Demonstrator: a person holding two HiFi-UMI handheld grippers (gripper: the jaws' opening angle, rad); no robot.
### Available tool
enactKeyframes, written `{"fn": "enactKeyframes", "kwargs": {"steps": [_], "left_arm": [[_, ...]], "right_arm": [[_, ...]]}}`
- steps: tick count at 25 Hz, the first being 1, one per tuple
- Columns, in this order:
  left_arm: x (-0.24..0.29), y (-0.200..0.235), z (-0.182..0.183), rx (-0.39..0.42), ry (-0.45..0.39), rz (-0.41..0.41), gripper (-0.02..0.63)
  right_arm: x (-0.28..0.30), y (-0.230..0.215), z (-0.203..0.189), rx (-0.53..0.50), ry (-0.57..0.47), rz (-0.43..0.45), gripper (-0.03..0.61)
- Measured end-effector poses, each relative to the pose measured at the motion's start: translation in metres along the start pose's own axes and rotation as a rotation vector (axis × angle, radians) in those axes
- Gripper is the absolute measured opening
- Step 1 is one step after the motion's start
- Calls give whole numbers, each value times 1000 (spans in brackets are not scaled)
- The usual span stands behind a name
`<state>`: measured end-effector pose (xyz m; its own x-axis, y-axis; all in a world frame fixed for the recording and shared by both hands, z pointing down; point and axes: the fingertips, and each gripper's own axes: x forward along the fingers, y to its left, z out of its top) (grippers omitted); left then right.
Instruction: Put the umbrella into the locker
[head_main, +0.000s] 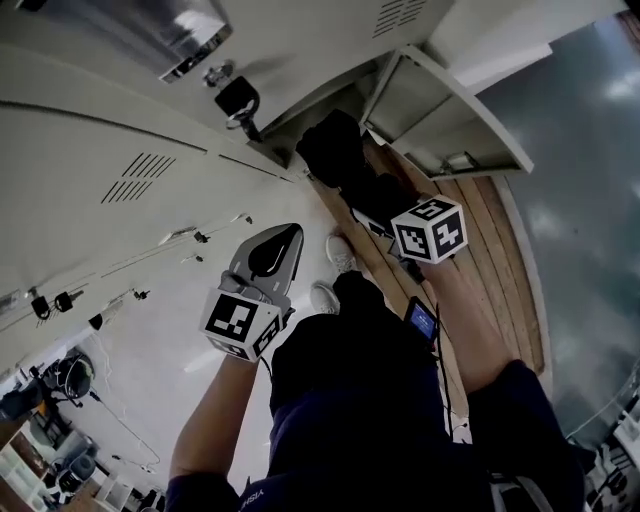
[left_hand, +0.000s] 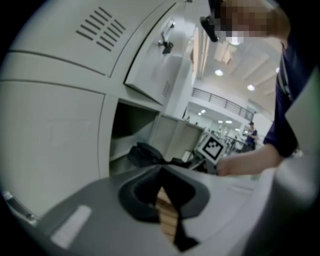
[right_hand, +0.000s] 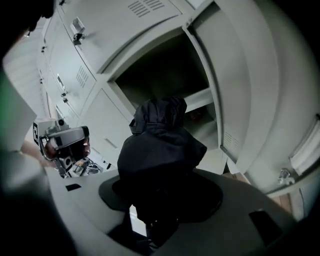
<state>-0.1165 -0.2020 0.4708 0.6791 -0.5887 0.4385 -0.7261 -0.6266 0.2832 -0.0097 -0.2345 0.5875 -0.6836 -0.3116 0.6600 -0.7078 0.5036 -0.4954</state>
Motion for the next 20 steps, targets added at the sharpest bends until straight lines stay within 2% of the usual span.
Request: {"fn": "enactKeyframes", "kwargs": {"steps": [4,9,20], "left_arm": [[32,17,-19,-2,15,13,2],[58,29,-46,-7,49,-3,2],[99,55,-90,-18,78,-16,2]], "right_arm": [[45,-41,-8,-63,47,-39,213],[97,-77,-13,-85,76,-72,213],[174,-117,29,-248,67,-153,213]]}}
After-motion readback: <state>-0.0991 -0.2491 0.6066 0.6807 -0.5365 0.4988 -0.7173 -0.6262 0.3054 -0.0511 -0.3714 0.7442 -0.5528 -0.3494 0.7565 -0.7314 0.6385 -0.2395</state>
